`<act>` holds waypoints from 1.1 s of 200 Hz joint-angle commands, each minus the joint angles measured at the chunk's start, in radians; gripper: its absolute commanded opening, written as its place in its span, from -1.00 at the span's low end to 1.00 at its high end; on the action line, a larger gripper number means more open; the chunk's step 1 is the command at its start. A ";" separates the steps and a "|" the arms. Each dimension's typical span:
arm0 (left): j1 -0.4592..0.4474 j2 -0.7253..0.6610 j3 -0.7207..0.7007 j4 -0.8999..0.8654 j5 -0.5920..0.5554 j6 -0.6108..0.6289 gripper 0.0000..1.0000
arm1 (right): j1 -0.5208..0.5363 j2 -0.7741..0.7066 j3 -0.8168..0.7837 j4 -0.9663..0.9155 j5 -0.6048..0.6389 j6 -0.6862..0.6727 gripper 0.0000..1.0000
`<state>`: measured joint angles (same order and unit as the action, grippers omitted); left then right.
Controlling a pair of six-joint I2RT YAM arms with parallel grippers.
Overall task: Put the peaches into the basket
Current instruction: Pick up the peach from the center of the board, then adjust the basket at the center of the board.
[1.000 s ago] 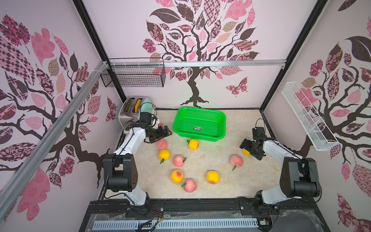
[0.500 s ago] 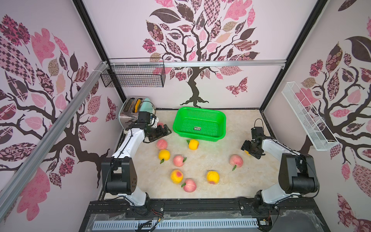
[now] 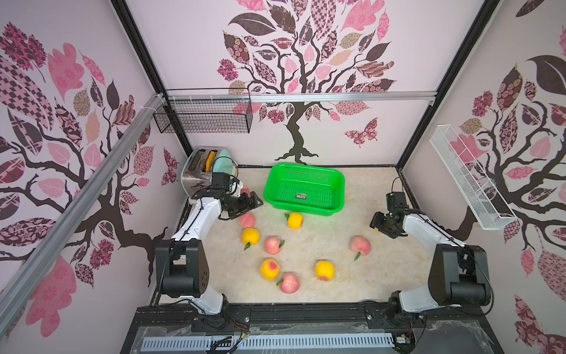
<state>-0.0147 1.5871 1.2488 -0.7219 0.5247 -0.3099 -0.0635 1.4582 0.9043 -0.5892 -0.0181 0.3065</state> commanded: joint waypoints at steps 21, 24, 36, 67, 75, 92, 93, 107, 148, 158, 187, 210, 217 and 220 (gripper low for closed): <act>0.001 -0.018 -0.014 0.028 0.043 -0.005 0.97 | -0.004 -0.053 0.011 0.062 -0.161 -0.024 0.14; 0.002 -0.019 -0.013 0.028 0.041 -0.005 0.97 | -0.004 -0.055 0.012 0.068 -0.169 -0.023 0.14; 0.002 -0.023 -0.014 0.026 0.028 -0.003 0.96 | -0.001 -0.059 0.033 0.084 -0.205 -0.011 0.10; 0.003 -0.018 -0.017 0.039 0.061 -0.014 0.96 | 0.097 -0.063 0.154 0.077 -0.195 -0.004 0.10; 0.003 -0.018 -0.017 0.035 0.057 -0.011 0.96 | 0.141 -0.051 0.201 0.072 -0.183 -0.006 0.10; 0.002 -0.020 -0.022 0.034 0.044 -0.014 0.96 | 0.221 0.008 0.318 0.056 -0.190 -0.009 0.10; 0.002 -0.020 -0.023 0.035 0.045 -0.014 0.97 | 0.226 0.014 0.326 0.054 -0.192 -0.009 0.11; 0.002 -0.019 -0.023 0.038 0.071 -0.019 0.97 | 0.289 0.087 0.431 0.055 -0.208 -0.014 0.11; 0.002 -0.027 -0.029 0.022 0.062 -0.008 0.96 | 0.397 0.412 0.773 0.059 -0.331 0.016 0.11; 0.001 -0.031 -0.029 0.018 0.062 -0.002 0.97 | 0.413 0.492 0.846 0.060 -0.355 0.028 0.11; 0.000 -0.038 -0.038 0.019 0.041 0.000 0.96 | 0.452 0.662 1.009 0.053 -0.366 0.043 0.12; -0.002 -0.036 -0.042 0.019 0.054 0.002 0.97 | 0.488 0.751 1.088 0.057 -0.378 0.048 0.12; -0.001 -0.036 -0.045 0.022 0.049 0.000 0.96 | 0.501 0.780 1.117 0.048 -0.392 0.047 0.12; -0.002 -0.036 -0.045 0.024 0.046 0.000 0.96 | 0.506 0.793 1.132 0.040 -0.399 0.047 0.12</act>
<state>-0.0147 1.5784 1.2194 -0.7006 0.5732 -0.3206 0.4007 2.1990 1.9259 -0.5232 -0.3698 0.3416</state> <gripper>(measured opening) 0.983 0.636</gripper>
